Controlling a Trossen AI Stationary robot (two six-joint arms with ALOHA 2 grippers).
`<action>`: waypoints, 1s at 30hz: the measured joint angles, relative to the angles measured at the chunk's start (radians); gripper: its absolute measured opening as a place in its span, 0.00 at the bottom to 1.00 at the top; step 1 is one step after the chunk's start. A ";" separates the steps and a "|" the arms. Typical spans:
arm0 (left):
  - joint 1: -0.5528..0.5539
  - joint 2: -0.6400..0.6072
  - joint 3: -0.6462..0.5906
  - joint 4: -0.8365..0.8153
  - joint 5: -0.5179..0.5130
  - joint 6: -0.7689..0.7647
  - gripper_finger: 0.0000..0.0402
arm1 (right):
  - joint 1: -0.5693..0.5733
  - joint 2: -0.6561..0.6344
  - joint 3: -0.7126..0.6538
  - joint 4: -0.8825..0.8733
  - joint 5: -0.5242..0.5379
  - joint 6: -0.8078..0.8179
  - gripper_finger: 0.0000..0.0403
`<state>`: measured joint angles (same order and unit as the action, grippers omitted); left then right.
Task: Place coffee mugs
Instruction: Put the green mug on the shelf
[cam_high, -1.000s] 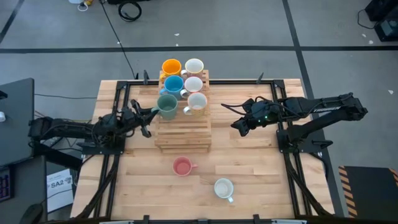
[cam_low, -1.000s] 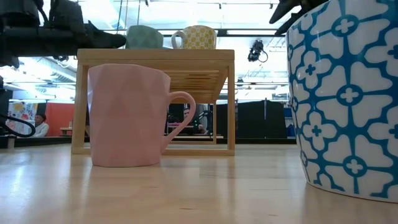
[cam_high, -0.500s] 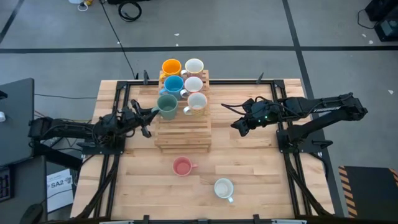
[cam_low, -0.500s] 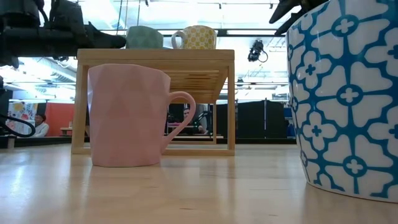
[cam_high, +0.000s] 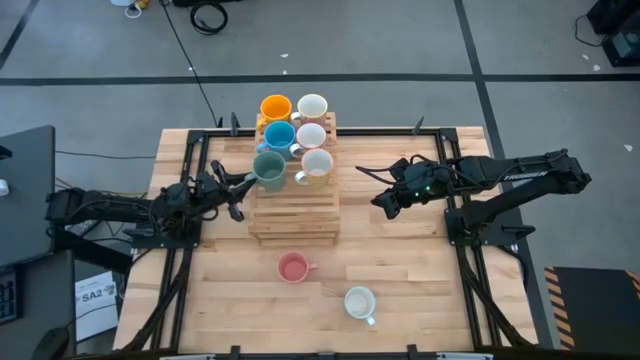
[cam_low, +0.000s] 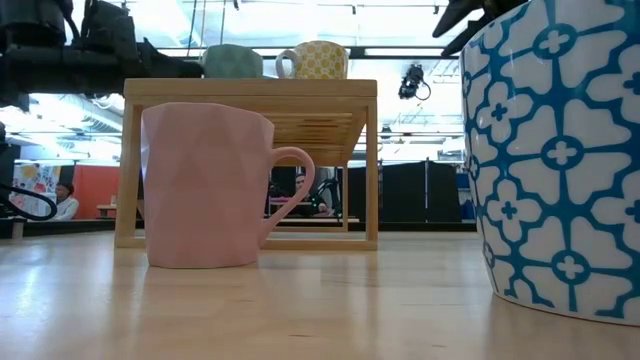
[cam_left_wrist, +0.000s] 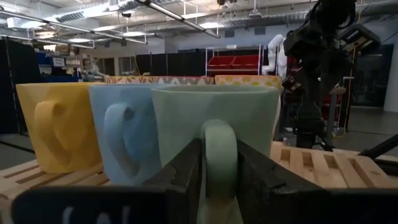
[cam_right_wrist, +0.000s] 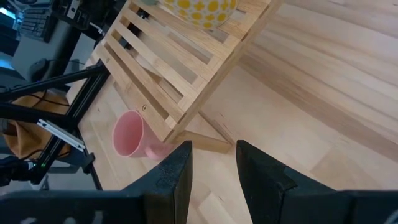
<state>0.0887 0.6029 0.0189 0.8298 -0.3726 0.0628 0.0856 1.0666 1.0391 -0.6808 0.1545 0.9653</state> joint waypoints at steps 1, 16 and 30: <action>0.000 0.000 0.000 0.000 -0.001 0.000 0.23 | 0.000 0.000 0.000 0.001 0.000 0.000 0.32; 0.000 0.000 0.000 0.001 -0.034 0.000 0.40 | 0.000 0.000 0.000 0.000 0.007 0.000 0.32; 0.000 0.000 0.000 0.002 -0.034 0.000 0.50 | 0.000 0.000 0.000 0.000 0.007 0.000 0.32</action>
<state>0.0887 0.6029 0.0189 0.8320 -0.4065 0.0624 0.0860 1.0668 1.0390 -0.6804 0.1615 0.9649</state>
